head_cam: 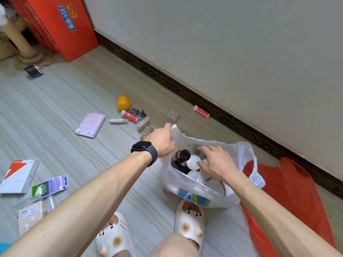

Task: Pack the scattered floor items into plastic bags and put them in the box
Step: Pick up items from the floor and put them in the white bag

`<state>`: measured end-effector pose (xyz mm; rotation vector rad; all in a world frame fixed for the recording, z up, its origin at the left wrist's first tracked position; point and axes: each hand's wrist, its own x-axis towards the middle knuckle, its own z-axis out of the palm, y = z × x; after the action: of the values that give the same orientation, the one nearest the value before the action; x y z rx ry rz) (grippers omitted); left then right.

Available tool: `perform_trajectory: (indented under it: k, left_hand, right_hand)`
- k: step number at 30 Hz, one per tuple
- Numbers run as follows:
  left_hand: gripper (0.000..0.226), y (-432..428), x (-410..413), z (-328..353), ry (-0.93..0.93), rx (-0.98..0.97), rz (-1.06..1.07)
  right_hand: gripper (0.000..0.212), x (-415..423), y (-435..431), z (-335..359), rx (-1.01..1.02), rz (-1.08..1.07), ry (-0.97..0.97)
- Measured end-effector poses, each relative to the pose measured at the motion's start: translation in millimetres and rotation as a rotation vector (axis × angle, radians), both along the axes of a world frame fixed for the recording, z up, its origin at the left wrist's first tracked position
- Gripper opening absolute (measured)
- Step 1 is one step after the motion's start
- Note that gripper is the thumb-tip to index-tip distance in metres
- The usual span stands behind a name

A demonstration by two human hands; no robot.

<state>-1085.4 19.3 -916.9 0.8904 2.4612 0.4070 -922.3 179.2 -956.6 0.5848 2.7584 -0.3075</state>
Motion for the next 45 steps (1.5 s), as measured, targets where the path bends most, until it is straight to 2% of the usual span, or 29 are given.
perform_trajectory:
  k: [4,8,11,14,20,24,30,36,40,43,45]
  left_hand:
    - [0.071,3,4,-1,0.021,-0.041,-0.041]
    - [0.084,1,9,3,0.045,-0.096,-0.09]
    - [0.078,-8,10,17,0.125,-0.175,-0.165]
    - [0.057,-28,-1,42,0.234,-0.208,-0.235]
    - [0.048,-137,-18,80,0.287,-0.218,-0.103]
    - [0.053,-237,-14,68,0.399,-0.329,0.125]
    - [0.054,-346,23,6,0.225,-0.349,0.456]
    - [0.059,-412,73,-86,-0.098,-0.412,0.722]
    - [0.068,-431,101,-128,-0.253,-0.39,0.881]
    - [0.077,-439,101,-143,-0.149,-0.344,1.048]
    - [0.081,-444,89,-151,-0.083,-0.336,1.09]
  right_hand:
    - [0.045,43,9,5,0.107,-0.069,0.155]
    - [0.041,91,15,10,0.228,-0.129,0.172]
    - [0.042,115,8,18,0.186,-0.169,0.234]
    - [0.041,115,-10,32,0.098,-0.13,0.402]
    - [0.04,72,-59,75,-0.107,0.03,0.593]
    - [0.044,28,-97,108,-0.165,0.223,0.615]
    - [0.049,-47,-160,130,-0.069,0.654,0.494]
    - [0.053,-87,-219,70,0.0,0.971,0.17]
    - [0.052,-91,-253,0,-0.051,1.022,-0.094]
    - [0.053,-100,-279,-46,-0.061,0.965,-0.309]
    - [0.059,-106,-292,-78,-0.093,0.879,-0.38]
